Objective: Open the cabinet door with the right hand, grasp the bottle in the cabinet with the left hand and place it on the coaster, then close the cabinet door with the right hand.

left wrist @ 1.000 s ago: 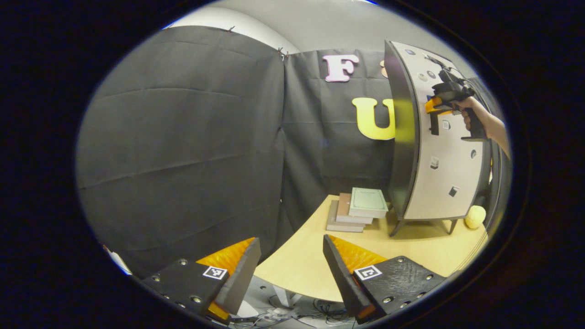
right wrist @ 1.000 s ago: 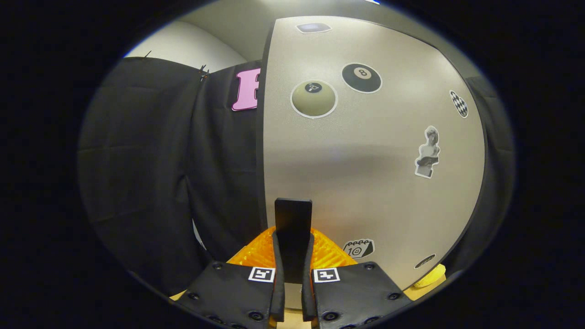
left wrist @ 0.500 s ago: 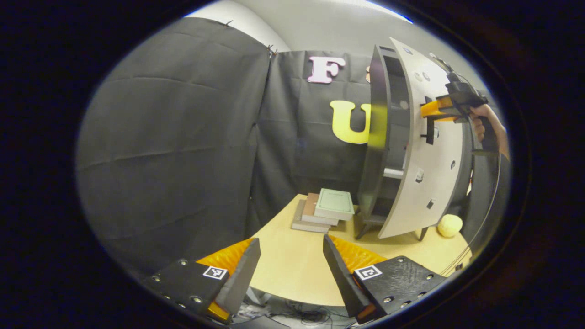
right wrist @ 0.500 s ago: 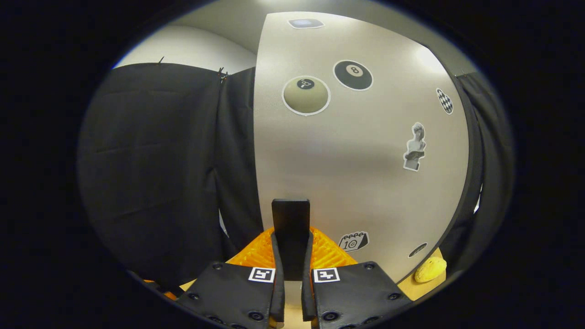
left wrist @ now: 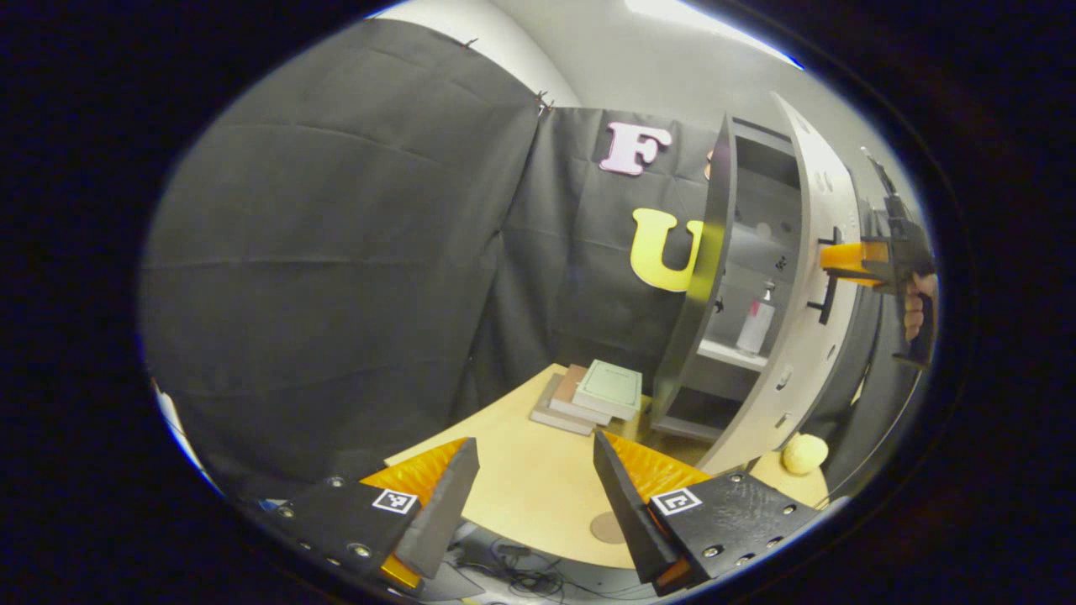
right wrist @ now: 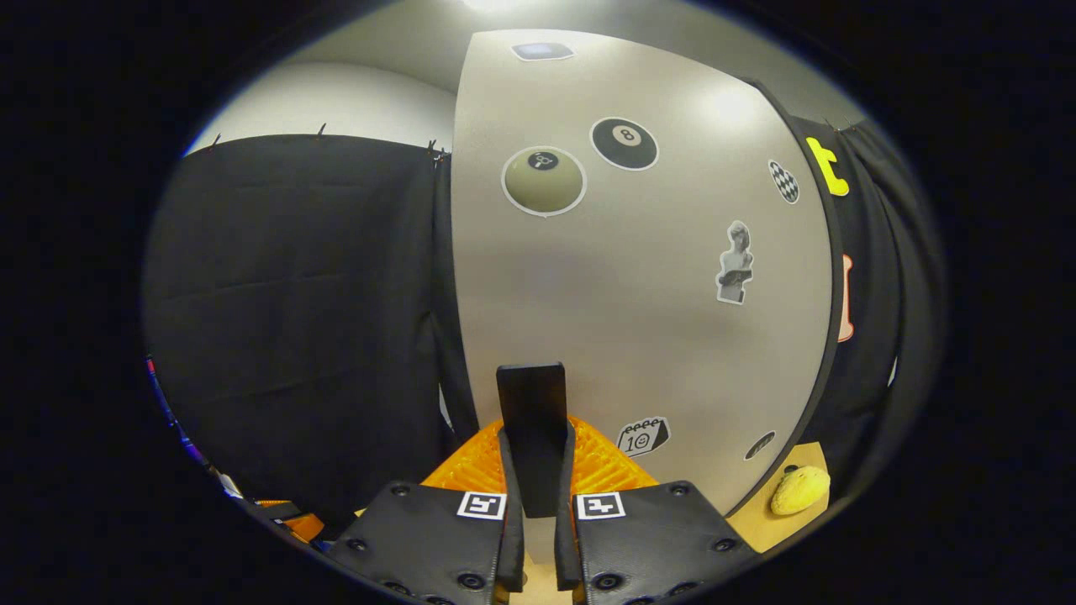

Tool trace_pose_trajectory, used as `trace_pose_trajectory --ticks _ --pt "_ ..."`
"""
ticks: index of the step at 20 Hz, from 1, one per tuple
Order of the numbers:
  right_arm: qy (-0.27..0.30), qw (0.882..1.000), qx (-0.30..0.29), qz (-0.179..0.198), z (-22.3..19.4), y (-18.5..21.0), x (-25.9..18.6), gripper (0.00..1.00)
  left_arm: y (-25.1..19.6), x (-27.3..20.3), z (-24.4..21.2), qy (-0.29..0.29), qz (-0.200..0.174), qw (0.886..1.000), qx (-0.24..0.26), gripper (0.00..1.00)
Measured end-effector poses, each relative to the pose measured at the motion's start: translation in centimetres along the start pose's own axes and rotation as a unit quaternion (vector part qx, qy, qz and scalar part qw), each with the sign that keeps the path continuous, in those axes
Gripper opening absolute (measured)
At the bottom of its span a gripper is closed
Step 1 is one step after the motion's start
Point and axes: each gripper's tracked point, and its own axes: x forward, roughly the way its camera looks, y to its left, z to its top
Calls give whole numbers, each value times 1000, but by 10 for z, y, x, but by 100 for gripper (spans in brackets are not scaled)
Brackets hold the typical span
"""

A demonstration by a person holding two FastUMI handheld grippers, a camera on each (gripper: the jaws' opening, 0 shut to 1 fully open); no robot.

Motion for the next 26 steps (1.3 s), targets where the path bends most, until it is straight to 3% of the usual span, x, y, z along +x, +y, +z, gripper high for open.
trace_pose_trajectory --ticks 4,16,26 --pt "-6 1000 9 18 -3 -8 -8 14 -9 -34 5 -8 13 999 35 84" --pt "-36 998 19 39 -5 -30 -36 17 -94 -74 19 -29 -17 996 80 83" --pt "-56 997 28 37 -7 -51 -65 14 -195 -93 13 -24 -80 993 82 85"
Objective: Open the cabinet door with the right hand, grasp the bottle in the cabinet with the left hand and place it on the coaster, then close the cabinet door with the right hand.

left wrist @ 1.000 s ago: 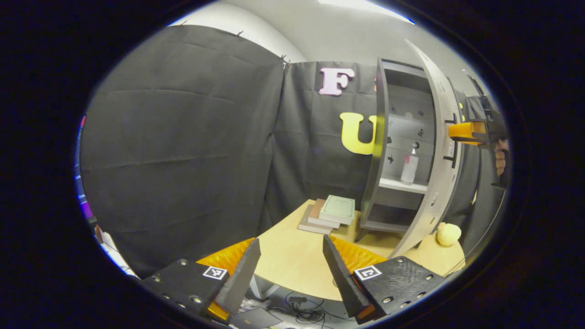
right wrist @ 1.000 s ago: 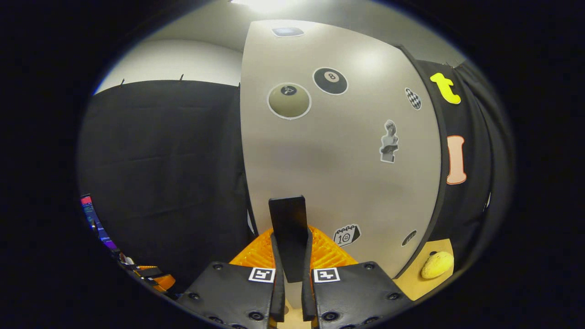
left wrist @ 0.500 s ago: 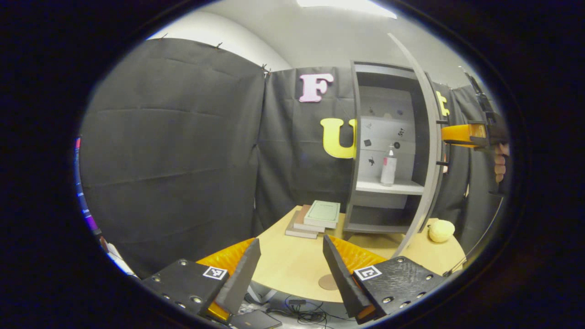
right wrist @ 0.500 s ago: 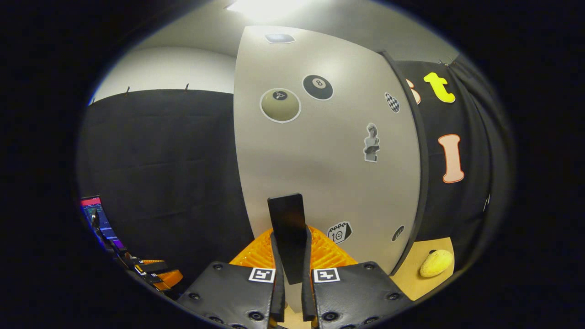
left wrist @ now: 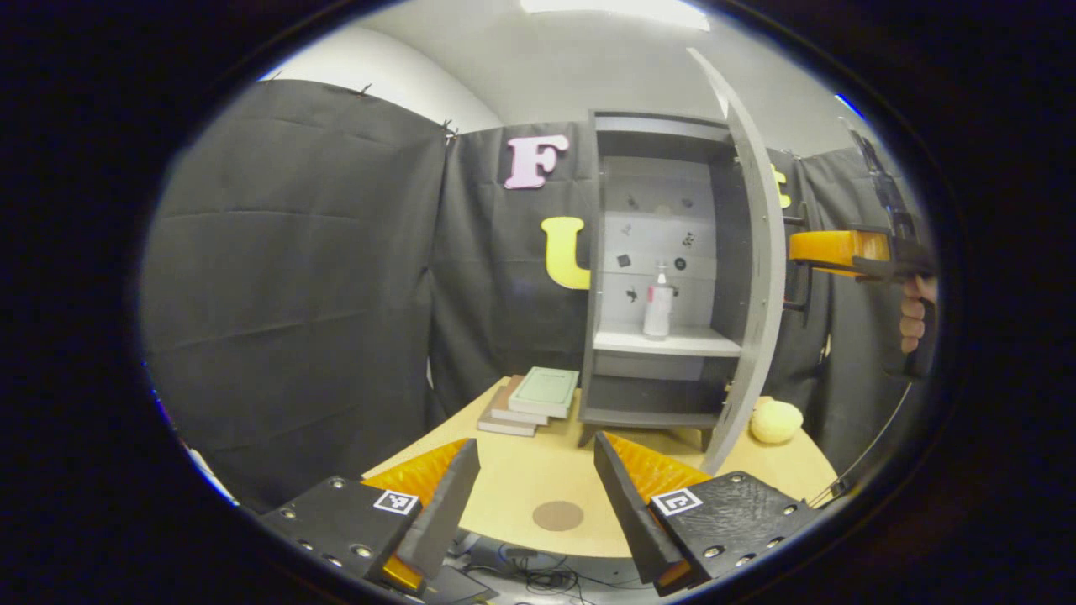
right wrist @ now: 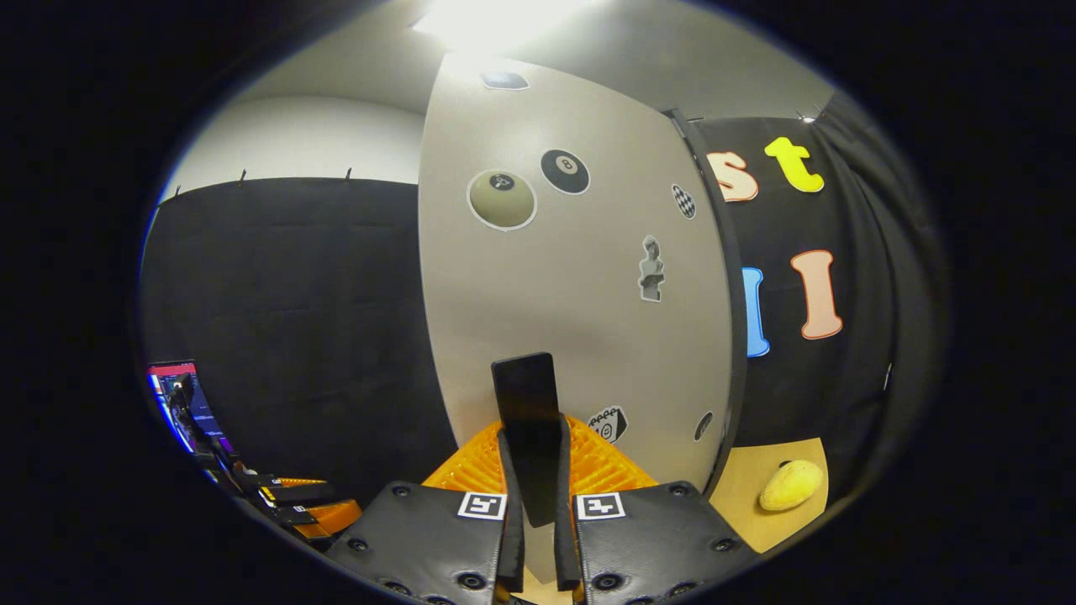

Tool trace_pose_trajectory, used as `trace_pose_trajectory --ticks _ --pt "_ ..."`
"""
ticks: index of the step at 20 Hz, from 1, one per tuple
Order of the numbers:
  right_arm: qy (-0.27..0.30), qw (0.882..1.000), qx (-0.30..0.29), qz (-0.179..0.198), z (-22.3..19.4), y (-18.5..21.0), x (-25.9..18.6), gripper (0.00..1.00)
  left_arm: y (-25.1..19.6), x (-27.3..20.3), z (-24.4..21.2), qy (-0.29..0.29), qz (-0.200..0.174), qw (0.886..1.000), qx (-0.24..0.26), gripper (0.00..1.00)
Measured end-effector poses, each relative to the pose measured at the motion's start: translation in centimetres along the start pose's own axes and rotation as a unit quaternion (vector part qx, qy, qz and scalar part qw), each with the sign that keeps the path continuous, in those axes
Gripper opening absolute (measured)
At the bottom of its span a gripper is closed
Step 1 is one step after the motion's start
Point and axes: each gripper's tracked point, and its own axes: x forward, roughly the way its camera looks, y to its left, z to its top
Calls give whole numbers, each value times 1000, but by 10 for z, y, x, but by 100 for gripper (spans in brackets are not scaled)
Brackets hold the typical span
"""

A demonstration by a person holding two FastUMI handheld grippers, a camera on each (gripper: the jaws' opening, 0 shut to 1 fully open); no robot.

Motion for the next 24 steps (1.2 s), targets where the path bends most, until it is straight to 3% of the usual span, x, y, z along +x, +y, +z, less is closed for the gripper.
trace_pose_trajectory --ticks 3,7,10,14,15,18,21,24 --pt "3 1000 7 -26 1 -8 -14 16 -24 10 8 -7 -32 999 -3 84" --pt "12 995 -22 -99 7 -25 -41 12 -40 31 8 -6 -68 998 4 83" --pt "13 986 -19 -166 3 -50 -65 15 -47 46 4 0 -98 995 -11 84" --pt "23 966 2 -256 7 -115 -91 14 -35 57 3 7 -126 992 -6 83" --pt "19 964 24 -263 -1 -116 -82 4 -30 59 3 7 -132 991 -1 83" --pt "13 960 63 -272 -6 -102 -82 4 -16 70 5 8 -150 989 -1 83" --pt "20 948 46 -315 -10 -101 -96 5 3 85 16 -1 -167 986 -8 83" --pt "19 945 47 -322 -11 -83 -109 3 20 104 12 5 -182 983 -11 83"
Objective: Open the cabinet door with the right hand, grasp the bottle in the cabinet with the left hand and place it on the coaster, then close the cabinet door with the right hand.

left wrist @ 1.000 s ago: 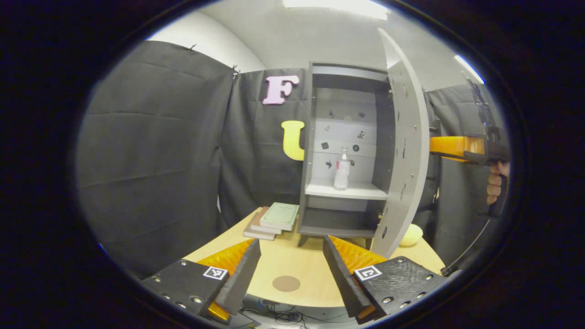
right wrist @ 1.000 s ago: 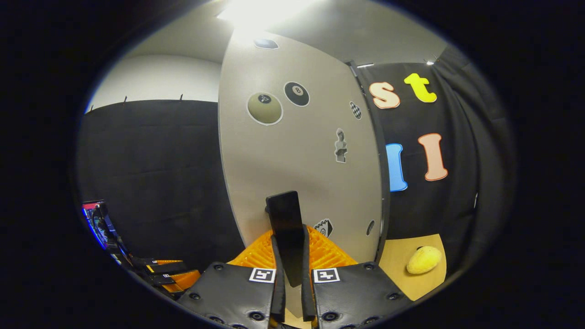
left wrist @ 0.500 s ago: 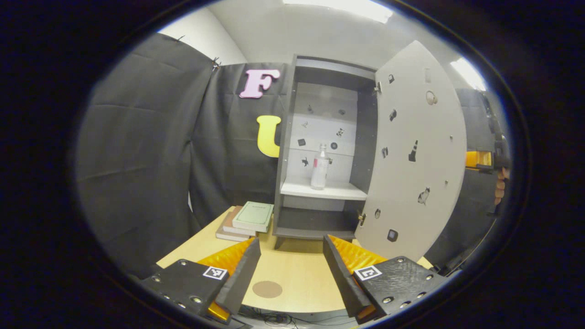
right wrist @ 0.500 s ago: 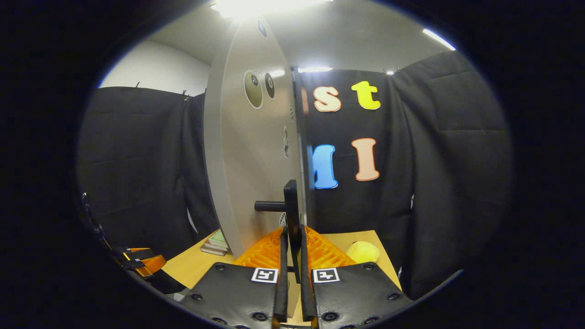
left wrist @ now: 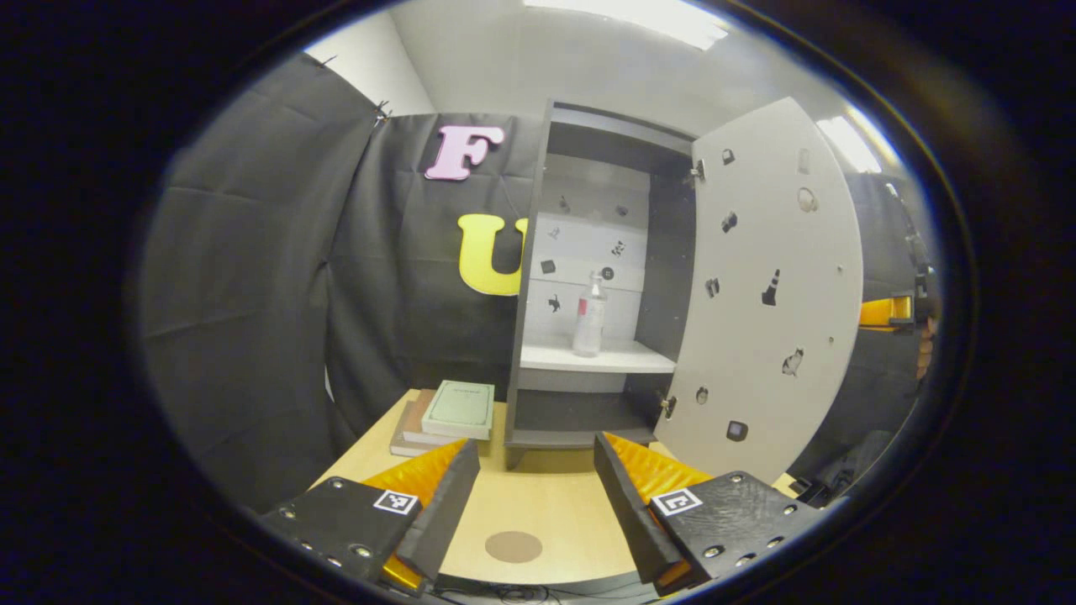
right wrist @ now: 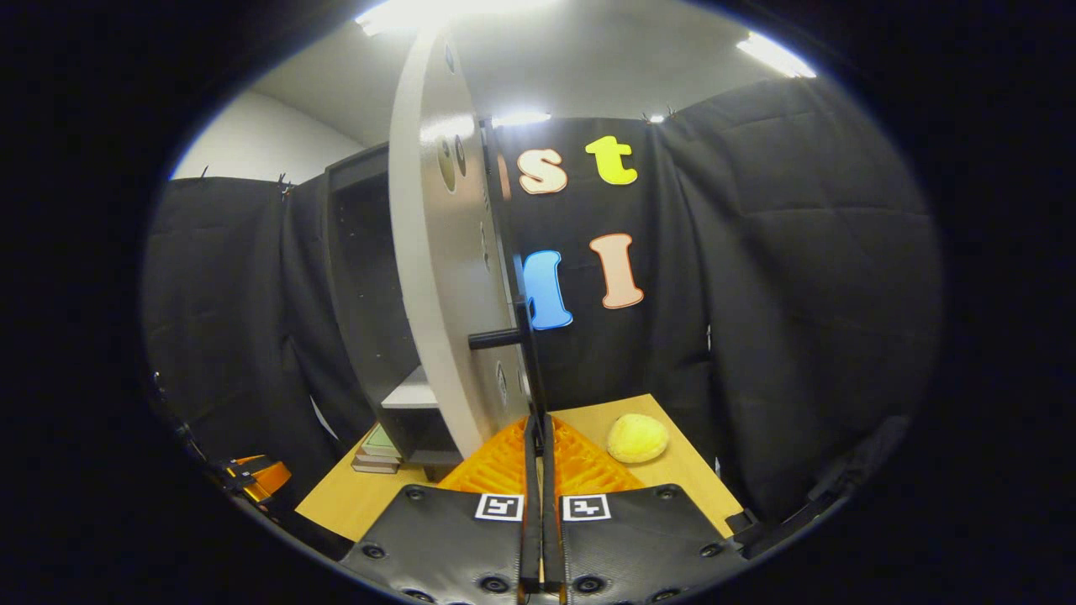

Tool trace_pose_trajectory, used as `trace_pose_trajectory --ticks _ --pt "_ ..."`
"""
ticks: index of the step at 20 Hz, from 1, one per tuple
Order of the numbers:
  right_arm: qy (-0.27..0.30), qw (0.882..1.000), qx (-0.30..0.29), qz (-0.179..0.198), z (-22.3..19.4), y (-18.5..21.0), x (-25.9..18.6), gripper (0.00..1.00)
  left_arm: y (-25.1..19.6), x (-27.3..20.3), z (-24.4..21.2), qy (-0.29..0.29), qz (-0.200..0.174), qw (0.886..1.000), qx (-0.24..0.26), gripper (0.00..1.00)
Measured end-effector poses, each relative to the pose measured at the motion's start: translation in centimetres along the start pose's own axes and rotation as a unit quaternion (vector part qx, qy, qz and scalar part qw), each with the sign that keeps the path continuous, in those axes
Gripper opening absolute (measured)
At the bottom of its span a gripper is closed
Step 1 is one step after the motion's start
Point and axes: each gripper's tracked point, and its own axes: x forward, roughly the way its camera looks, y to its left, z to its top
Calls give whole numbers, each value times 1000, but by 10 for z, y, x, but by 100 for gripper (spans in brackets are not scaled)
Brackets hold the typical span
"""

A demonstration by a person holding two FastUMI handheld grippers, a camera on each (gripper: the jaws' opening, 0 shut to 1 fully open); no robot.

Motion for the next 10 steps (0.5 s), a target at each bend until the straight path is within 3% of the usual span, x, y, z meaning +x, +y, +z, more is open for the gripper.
trace_pose_trajectory --ticks 10 --pt "-38 992 9 -121 18 -35 -57 3 37 44 18 -14 -58 998 11 85"
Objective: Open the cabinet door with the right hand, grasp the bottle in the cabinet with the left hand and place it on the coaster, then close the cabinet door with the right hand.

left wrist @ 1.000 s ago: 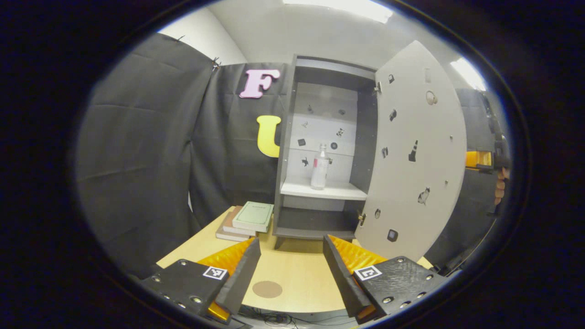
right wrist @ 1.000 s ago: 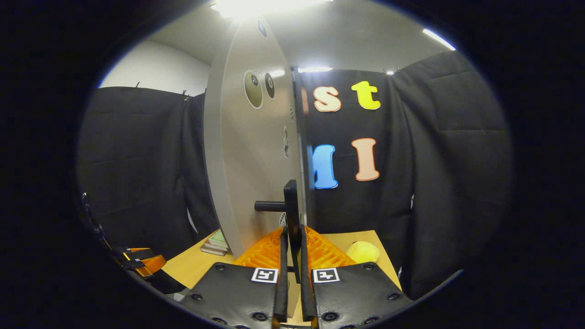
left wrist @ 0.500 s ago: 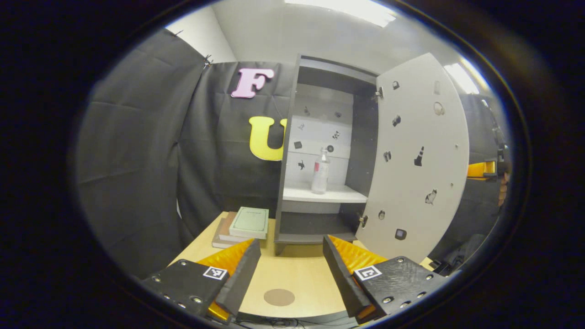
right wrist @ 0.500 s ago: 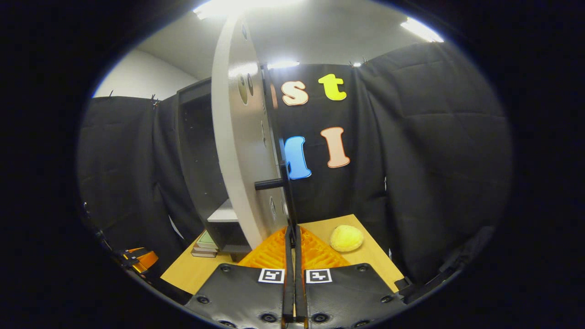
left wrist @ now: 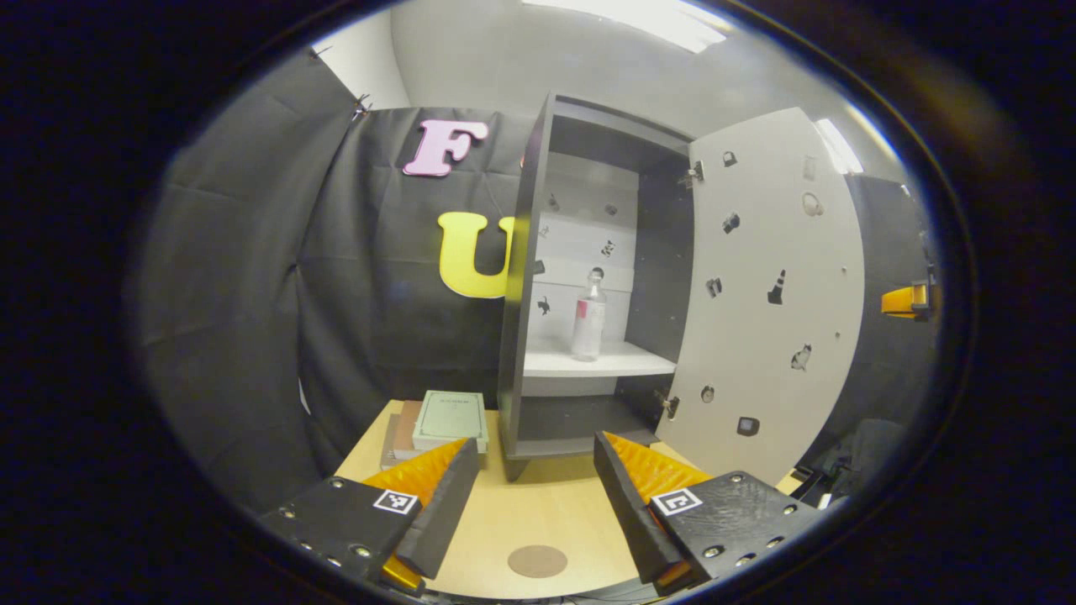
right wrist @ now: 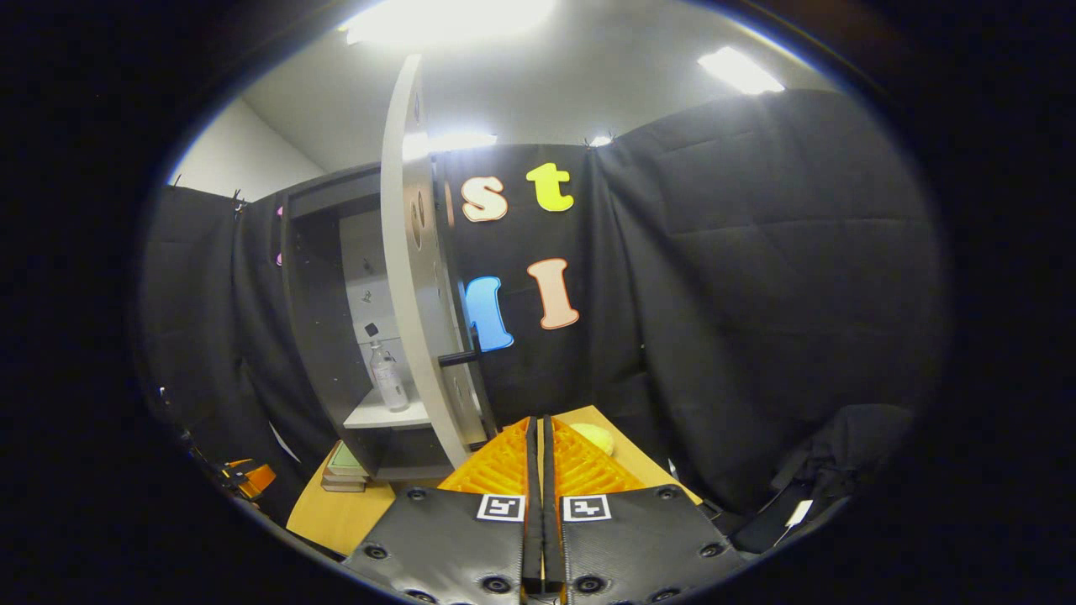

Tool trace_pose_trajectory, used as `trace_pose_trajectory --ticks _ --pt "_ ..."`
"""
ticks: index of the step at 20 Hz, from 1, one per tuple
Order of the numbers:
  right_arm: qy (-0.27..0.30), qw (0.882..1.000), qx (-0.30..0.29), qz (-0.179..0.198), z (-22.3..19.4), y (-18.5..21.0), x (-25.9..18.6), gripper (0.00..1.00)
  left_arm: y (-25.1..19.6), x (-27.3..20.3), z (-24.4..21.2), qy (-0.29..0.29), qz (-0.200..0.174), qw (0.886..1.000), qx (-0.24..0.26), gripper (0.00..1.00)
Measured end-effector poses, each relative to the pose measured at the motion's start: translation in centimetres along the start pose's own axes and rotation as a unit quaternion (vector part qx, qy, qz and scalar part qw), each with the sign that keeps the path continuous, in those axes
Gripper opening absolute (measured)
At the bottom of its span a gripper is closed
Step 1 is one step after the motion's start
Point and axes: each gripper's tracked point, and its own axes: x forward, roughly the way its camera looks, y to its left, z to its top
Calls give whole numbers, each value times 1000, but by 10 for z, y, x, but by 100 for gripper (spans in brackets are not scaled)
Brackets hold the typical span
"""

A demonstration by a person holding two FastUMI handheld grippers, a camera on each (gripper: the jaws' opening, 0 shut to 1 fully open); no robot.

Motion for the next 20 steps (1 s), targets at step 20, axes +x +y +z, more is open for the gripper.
trace_pose_trajectory --ticks 20 --pt "-27 999 -5 33 19 -35 131 4 -47 192 155 -54 -1 998 33 83"
